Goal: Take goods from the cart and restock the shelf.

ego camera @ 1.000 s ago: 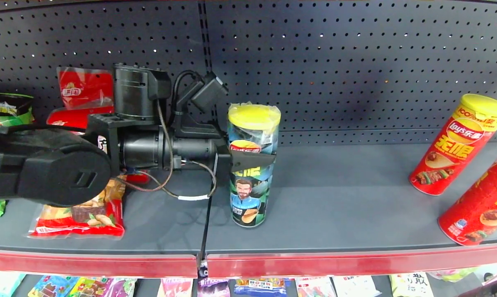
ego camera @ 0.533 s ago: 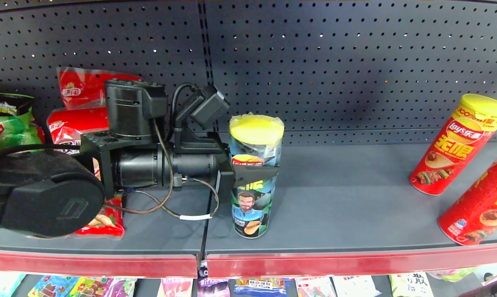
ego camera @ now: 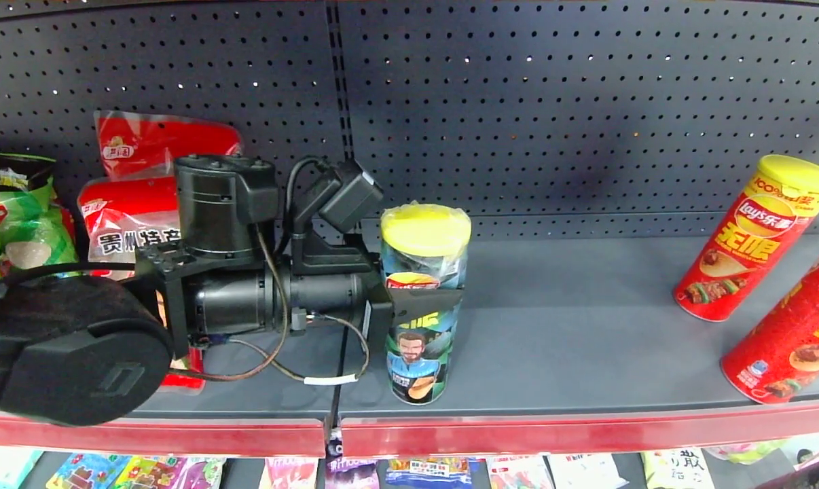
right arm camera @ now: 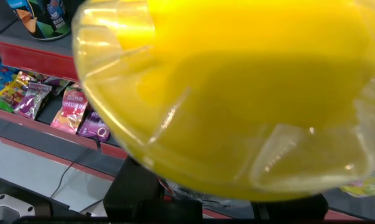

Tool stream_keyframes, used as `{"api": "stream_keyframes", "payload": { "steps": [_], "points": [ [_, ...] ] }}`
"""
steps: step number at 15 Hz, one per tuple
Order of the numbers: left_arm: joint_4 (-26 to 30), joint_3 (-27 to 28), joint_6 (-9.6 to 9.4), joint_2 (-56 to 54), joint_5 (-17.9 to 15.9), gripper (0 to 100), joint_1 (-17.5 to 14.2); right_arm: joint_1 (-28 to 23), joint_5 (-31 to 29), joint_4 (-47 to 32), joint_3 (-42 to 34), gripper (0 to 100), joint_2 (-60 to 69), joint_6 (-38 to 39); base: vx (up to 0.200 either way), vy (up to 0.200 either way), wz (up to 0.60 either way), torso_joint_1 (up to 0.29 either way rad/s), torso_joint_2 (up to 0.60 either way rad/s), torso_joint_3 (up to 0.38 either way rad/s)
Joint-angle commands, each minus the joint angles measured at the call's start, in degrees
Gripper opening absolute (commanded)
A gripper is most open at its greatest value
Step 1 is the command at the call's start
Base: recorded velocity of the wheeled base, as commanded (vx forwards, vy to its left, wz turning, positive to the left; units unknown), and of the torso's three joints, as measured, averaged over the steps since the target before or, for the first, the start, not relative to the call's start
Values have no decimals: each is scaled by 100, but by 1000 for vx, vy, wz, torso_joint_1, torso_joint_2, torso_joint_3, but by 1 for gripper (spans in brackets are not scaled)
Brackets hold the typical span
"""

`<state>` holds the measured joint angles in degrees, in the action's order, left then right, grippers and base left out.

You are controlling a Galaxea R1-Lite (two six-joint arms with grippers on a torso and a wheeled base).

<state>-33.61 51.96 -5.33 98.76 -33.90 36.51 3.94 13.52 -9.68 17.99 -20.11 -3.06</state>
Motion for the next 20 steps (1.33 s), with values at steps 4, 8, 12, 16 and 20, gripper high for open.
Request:
{"api": "stream_keyframes", "payload": {
  "steps": [4,8,12,16,20],
  "points": [
    [21,-10,146,-41,551,0,93,2,2,1,-6,0,-10,-2,0,0,0,0,0,0],
    [-32,-142,172,-102,648,0,137,2,2,1,2,0,-19,-2,0,0,0,0,0,0],
    [-304,-414,146,-102,841,0,234,11,2,1,2,0,-19,-2,0,0,0,0,0,0],
    [-295,-414,155,-111,833,0,322,2,2,1,2,0,-28,-2,0,0,0,0,0,0],
    [-295,-423,172,-85,841,0,348,11,2,1,11,0,-28,-2,0,0,0,0,0,0]
  ]
}}
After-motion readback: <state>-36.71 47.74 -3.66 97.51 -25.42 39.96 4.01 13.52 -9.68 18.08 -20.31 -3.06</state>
